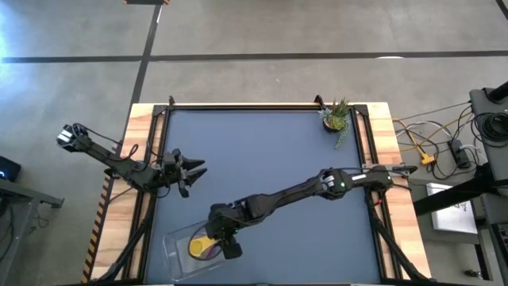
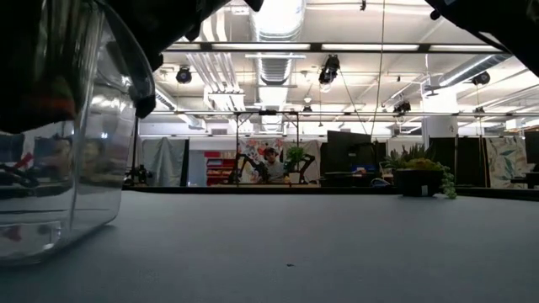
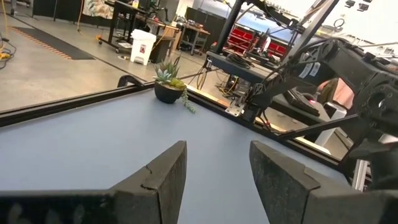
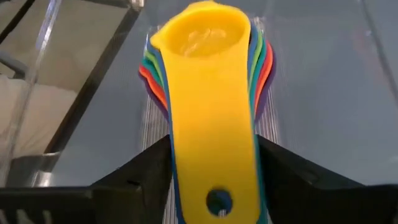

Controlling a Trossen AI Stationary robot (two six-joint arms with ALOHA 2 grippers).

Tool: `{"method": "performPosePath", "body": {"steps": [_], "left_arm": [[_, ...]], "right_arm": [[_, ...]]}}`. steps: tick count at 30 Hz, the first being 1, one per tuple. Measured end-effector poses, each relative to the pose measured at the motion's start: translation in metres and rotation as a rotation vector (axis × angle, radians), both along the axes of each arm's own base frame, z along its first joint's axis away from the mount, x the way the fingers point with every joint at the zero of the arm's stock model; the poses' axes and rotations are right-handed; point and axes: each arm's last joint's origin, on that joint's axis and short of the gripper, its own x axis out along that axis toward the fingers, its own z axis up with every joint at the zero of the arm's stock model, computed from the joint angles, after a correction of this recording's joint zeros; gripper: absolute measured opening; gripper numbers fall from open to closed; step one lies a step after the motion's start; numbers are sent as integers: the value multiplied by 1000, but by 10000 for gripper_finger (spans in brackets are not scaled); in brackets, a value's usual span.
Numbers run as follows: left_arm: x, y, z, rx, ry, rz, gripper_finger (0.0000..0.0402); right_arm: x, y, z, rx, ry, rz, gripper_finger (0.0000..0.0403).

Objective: Nest measuring cups in basket
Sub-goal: Put the nested measuring cups into the transparent bin, then return to Home Position

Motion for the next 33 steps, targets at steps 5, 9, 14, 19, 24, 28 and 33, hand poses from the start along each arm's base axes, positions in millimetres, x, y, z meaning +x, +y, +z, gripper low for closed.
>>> {"method": "performPosePath", "body": {"steps": [5,9,14,19,24,28,33], "left_arm": [[0,0,0,0,1,0,159],[0,0,0,1,2,0,159],[0,0,0,-7,-1,-8,159],[0,-2,0,-15,-3,-72,159],[0,-3,0,-22,-2,-109,159],[1,-4,-1,-21,3,-138,159],[0,-3,1,-4,0,-139,159]], "right_arm": [[-3,0,11,2,-15,3,225],[-6,-1,27,8,-40,3,246],[-15,-3,59,8,-99,19,254],[-35,-11,113,-9,-199,47,229],[-62,-16,135,-34,-211,46,193],[-98,-15,145,-107,-275,-39,159],[-161,-35,150,-63,-428,-105,121]]}}
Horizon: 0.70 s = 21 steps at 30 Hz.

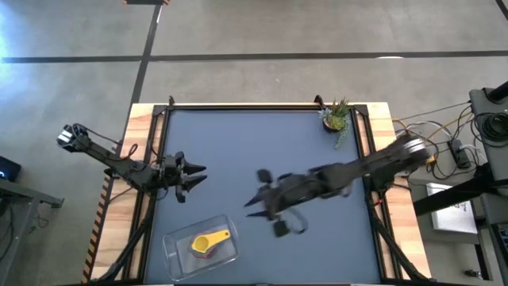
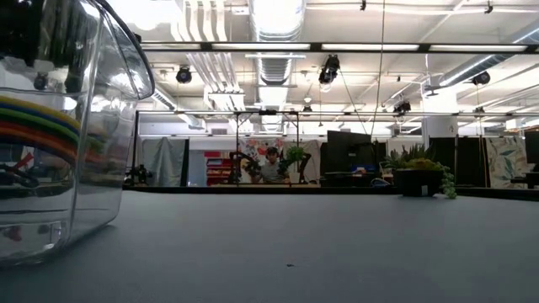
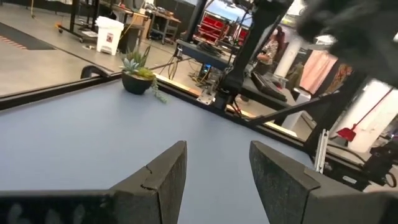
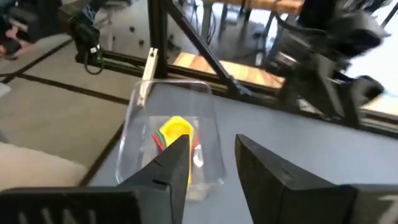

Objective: Nest measuring cups in basket
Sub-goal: Return to Home Position

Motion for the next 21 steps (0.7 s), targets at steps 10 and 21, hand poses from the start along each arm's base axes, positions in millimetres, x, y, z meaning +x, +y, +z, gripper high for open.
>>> {"method": "performPosePath", "body": {"steps": [10,21], "left_arm": [[-7,4,14,50,-108,-42,131],[-15,16,25,146,-184,-13,9]], "right_arm": [[-134,-45,-37,25,-324,27,65],[-229,-79,-62,31,-501,-42,11]]}}
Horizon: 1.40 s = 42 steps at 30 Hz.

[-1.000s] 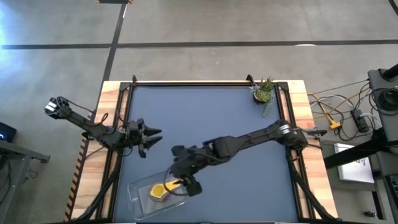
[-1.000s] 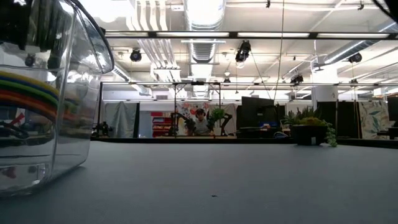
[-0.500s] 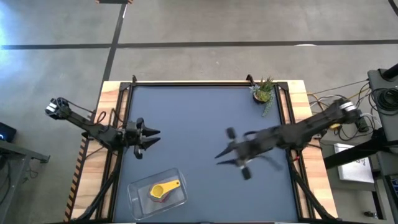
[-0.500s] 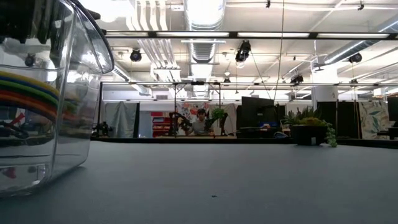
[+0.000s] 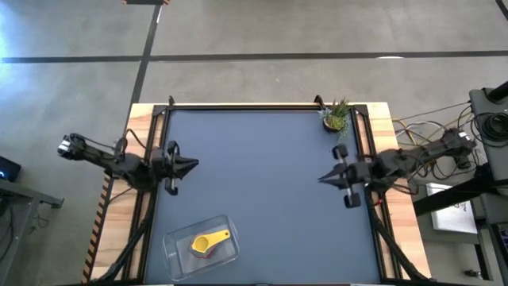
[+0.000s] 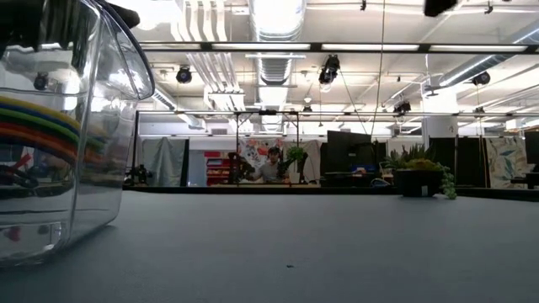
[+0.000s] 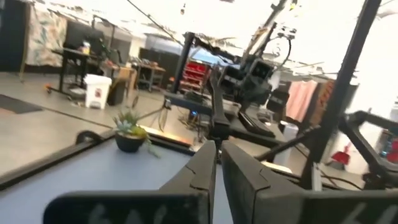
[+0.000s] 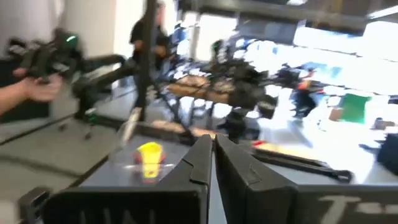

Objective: Nest measuring cups in basket
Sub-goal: Return to Home Position

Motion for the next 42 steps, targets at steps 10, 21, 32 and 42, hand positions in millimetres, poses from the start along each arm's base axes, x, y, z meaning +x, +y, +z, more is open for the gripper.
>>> {"method": "performPosePath", "body": {"steps": [10,21,32,42], "left_arm": [[-11,9,3,70,-23,24,1],[-24,16,-6,75,22,20,0],[-17,13,-41,95,23,-34,0],[-17,12,-44,175,58,-43,0]], "right_arm": [[-66,-25,-16,72,-209,-72,9],[-67,-26,-56,31,-168,-96,8],[-58,-23,-87,6,-83,-115,8],[-53,-22,-110,43,41,-106,8]]}}
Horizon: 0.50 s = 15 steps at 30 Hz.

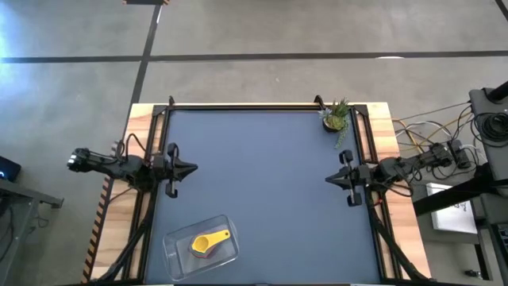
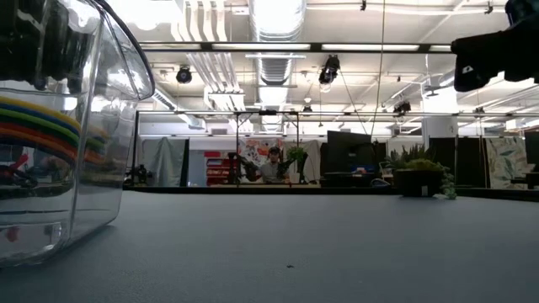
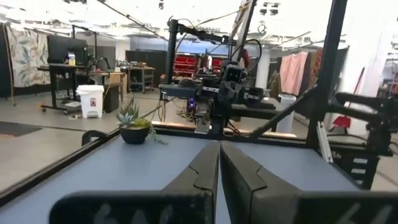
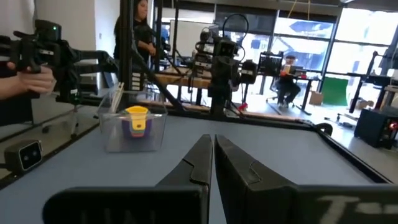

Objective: Nest measuring cups in basket
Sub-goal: Return to Home Position

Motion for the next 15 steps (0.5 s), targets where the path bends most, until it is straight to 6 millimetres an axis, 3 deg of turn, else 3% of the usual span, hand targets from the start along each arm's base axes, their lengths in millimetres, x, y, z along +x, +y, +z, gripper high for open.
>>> {"method": "performPosePath", "body": {"steps": [6,15], "left_arm": [[0,3,0,34,12,108,0],[0,3,0,-4,6,108,0]], "right_arm": [[0,0,-1,-12,5,-1,8],[1,0,-4,12,44,2,9]]}}
